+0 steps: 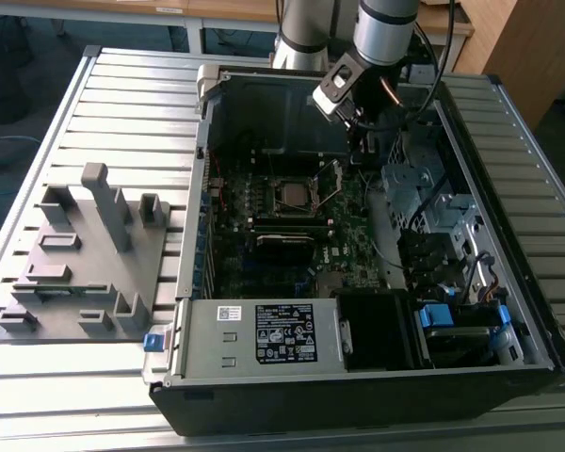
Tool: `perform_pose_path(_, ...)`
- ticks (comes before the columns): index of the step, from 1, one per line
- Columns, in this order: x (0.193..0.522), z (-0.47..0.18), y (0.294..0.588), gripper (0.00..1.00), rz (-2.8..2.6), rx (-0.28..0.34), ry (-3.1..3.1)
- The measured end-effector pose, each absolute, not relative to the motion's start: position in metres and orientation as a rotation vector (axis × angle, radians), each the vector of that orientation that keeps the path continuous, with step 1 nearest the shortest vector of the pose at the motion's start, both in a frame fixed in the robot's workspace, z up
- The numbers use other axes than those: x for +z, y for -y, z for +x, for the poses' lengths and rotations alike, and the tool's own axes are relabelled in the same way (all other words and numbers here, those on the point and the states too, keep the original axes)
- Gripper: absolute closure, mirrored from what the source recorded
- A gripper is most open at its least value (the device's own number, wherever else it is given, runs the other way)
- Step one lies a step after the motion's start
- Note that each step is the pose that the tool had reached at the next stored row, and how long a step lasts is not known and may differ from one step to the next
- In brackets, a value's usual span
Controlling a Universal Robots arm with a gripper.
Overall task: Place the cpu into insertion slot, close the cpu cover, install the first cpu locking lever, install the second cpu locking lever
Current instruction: 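Close the cpu cover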
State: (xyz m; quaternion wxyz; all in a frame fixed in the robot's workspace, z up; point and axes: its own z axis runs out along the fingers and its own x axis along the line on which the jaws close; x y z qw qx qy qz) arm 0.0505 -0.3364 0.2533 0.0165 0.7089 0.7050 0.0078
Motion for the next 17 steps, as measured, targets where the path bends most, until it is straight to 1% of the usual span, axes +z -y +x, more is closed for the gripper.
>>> perform_pose_path(6,0.243,0.051,0.336,0.9,2.204,0.025,-2.192)
perform_pose_path(17,0.242,0.036,0.336,0.9,2.202,0.032,-2.19)
